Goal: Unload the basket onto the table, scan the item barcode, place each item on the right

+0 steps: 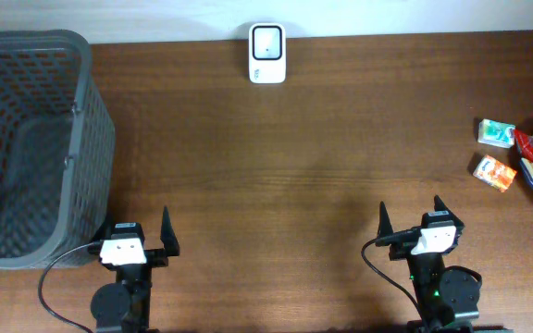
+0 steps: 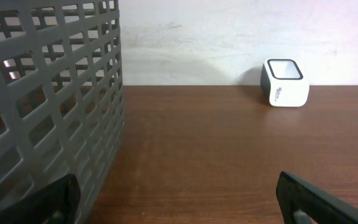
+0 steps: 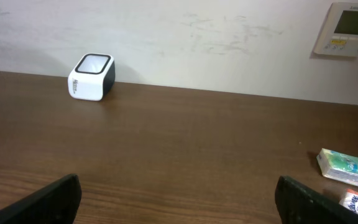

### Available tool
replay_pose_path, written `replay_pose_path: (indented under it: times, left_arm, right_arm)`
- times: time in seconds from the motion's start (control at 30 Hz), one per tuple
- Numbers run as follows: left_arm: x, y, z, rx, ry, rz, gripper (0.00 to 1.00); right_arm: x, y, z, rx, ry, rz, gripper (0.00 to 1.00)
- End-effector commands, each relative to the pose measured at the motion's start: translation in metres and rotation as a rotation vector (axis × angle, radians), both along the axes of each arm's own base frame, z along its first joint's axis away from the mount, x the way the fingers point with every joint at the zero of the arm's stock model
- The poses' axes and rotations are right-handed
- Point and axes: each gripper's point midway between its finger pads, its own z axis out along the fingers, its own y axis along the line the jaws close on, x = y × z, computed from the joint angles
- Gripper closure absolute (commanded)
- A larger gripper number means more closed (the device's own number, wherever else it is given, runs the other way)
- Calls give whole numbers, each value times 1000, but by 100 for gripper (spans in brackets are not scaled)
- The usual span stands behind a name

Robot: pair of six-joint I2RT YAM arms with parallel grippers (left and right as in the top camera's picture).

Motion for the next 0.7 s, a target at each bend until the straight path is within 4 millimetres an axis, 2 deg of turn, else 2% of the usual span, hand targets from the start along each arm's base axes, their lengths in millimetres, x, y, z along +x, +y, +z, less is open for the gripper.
replay_pose_path:
  times: [0.0,0.13,0.27,0.67]
  left_arm:
    - [0,-1,-1,15,1,-10,1]
    - [0,-1,-1,15,1,-10,1]
    - [0,-1,-2,15,2,-10,1]
    - [0,-1,-2,15,2,-10,1]
  right_arm:
    - [0,-2,-3,-7,2,-11,2]
    - [0,-2,-3,-5,4,-7,2]
    - [0,-3,-3,80,8,-21,2]
    - [0,-2,-3,80,7,-18,1]
